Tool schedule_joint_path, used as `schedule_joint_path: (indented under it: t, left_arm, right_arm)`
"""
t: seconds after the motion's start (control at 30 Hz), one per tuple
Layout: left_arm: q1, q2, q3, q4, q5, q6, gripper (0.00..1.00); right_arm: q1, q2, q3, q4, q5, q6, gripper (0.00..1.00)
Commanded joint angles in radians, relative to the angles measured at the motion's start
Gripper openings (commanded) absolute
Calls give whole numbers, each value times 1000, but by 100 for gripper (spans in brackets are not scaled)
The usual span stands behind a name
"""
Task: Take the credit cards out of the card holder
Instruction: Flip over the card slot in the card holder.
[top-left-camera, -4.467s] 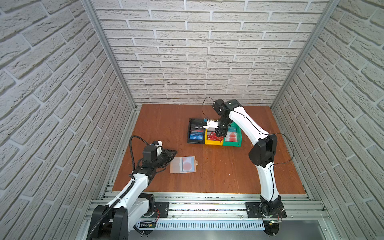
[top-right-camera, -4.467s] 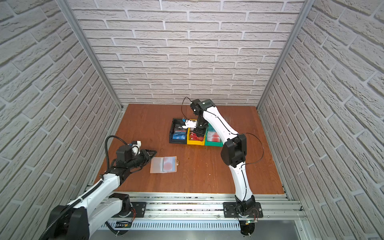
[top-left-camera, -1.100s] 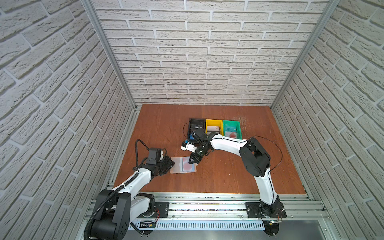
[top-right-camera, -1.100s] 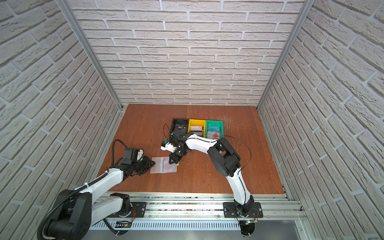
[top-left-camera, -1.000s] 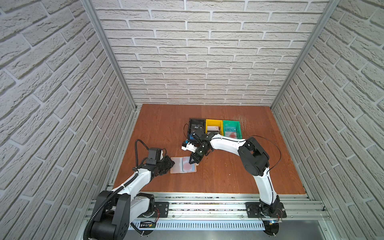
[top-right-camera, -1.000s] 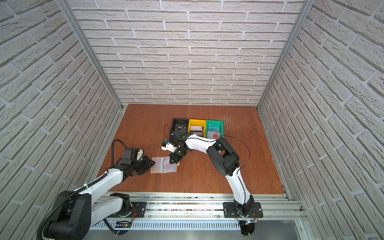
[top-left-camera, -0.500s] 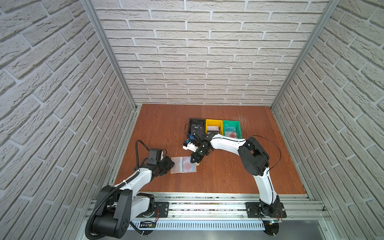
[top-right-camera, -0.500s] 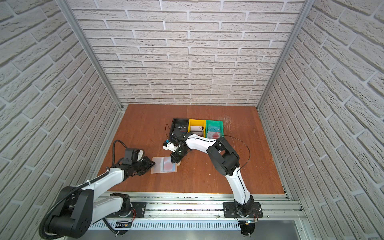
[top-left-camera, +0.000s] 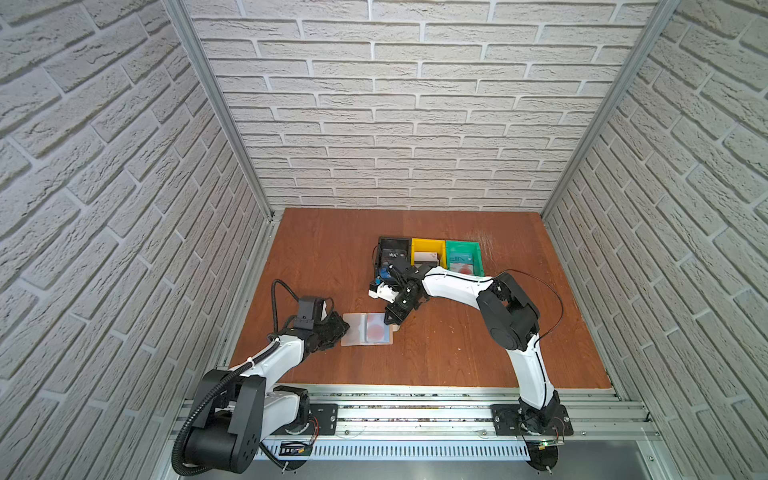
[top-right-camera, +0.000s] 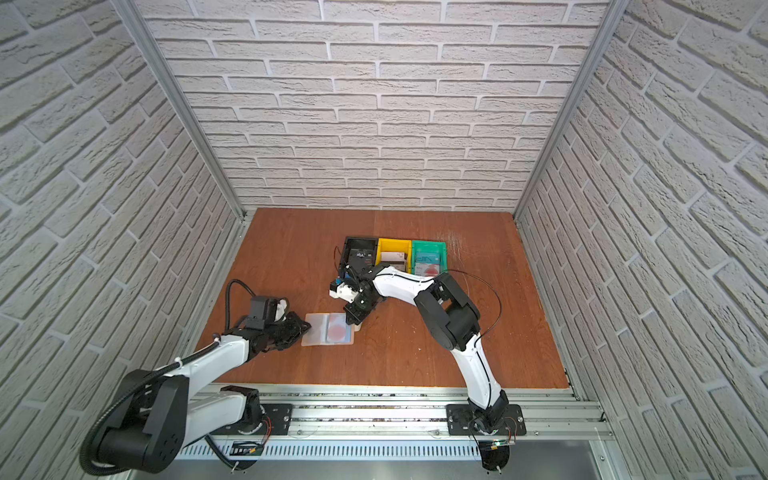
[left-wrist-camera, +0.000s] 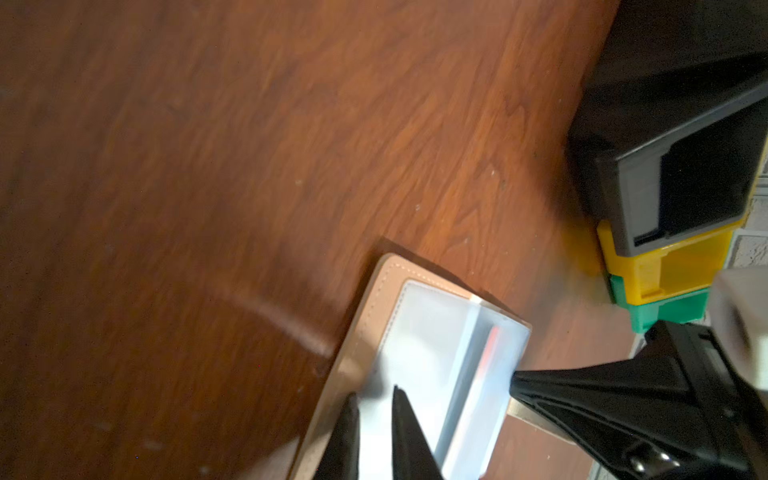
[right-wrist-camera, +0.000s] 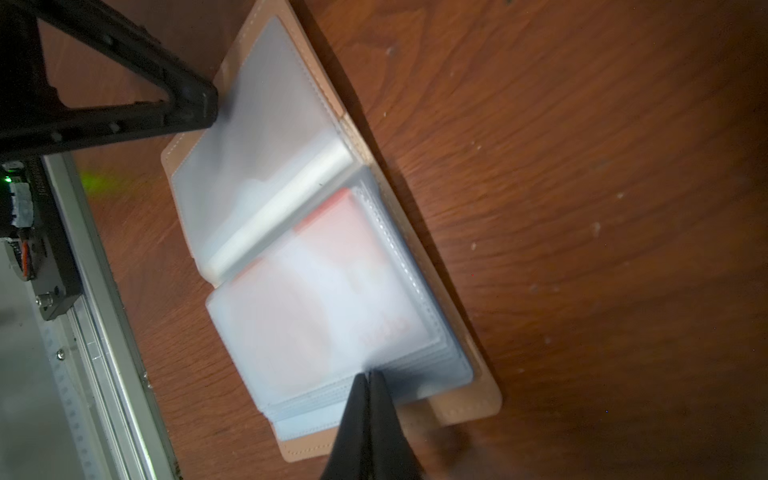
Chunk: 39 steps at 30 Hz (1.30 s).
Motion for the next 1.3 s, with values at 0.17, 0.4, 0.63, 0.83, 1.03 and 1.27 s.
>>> schedule_joint_path:
  t: [0.17,0.4,0.63,0.83,1.03,1.27]
  left_arm:
    - [-7,21,-17,8,0,14,17]
    - [-6,28,-20,8,0,15,17]
    - [-7,26,-24,8,0,17,17]
    - [-7,30,-27,11,-1,19,17]
    - [-5,30,-25,11,1,20,17]
    - [-7,-26,6,-44,20,23,17]
  right_arm:
    - [29,61,22,-9,-58,11,6]
    - [31,55,25,0,-75,19,6]
    - [32,51,23,17,-113,32,5]
    - [31,68,34,31,-139,50,5]
    - [31,64,40,31,-146,55,6]
    - [31,62,46,20,-142,50,6]
